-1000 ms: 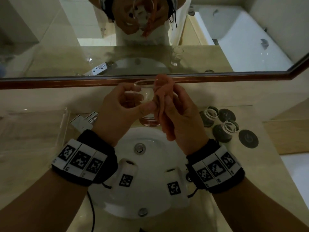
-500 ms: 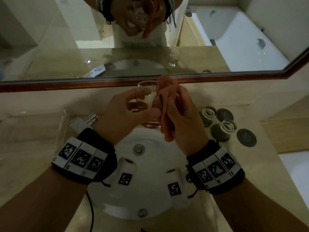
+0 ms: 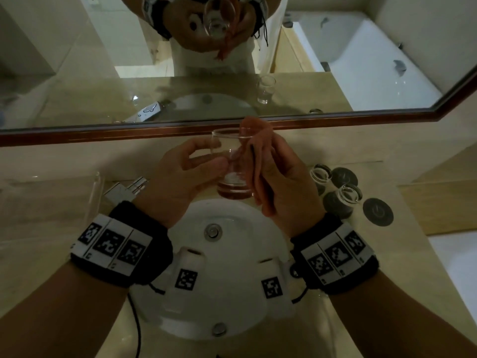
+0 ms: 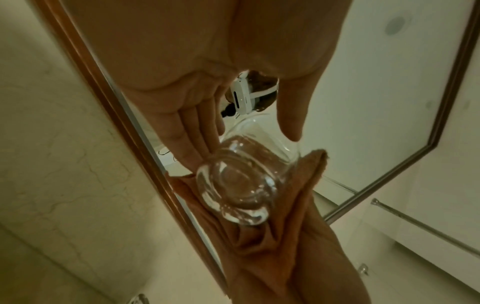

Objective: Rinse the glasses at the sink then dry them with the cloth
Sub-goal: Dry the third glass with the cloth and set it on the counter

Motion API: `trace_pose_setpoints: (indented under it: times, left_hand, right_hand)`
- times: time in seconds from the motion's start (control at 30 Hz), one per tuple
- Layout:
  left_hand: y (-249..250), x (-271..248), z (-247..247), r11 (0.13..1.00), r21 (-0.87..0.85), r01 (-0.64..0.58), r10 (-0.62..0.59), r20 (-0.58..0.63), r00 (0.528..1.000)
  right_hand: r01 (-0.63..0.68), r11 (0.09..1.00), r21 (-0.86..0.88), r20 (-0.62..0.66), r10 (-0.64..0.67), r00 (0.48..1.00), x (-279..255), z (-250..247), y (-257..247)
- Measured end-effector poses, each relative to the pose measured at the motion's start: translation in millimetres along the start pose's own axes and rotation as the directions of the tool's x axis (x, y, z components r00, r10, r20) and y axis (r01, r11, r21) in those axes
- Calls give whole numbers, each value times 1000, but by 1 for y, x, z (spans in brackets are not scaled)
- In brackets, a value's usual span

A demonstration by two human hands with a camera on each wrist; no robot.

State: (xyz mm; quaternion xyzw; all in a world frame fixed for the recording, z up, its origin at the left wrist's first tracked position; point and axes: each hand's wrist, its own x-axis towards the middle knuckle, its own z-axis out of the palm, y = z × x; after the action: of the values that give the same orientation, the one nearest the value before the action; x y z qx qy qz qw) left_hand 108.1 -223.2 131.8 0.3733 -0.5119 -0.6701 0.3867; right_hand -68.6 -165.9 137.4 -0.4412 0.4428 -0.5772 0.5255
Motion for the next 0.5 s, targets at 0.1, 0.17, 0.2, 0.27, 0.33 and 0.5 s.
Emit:
trace_pose_setpoints:
  times: [0.1,0.17,0.2,0.27,0.33,0.5]
  left_hand:
    - [0,-2,10,997,72,-30,35,-60,998]
    - [2,-3,13,991,114,-76,86,-84,993]
    - [3,-3,14,990,113,-84,94,-90,991]
    - [6,-2,12,993,89,-75,83,-87,993]
    - [8,-2,9,996,71,-51,54,-48,997]
    - [11,-6,-2,1000,17,8,-10,109,994]
  right_hand:
    - [35,999,4,-10,-35,999,-2,1,3]
    - [26,1000,-7,9,-26,1000,-4,3,3]
    - [23,999,-24,21,-22,1000,-3,3,2]
    - [32,996,-78,41,-28,999,-3,1,0]
    - [17,997,-80,43,-14,999,-5,1,-4]
    - [-66,998,-24,58,67,996,-6,-3,-4]
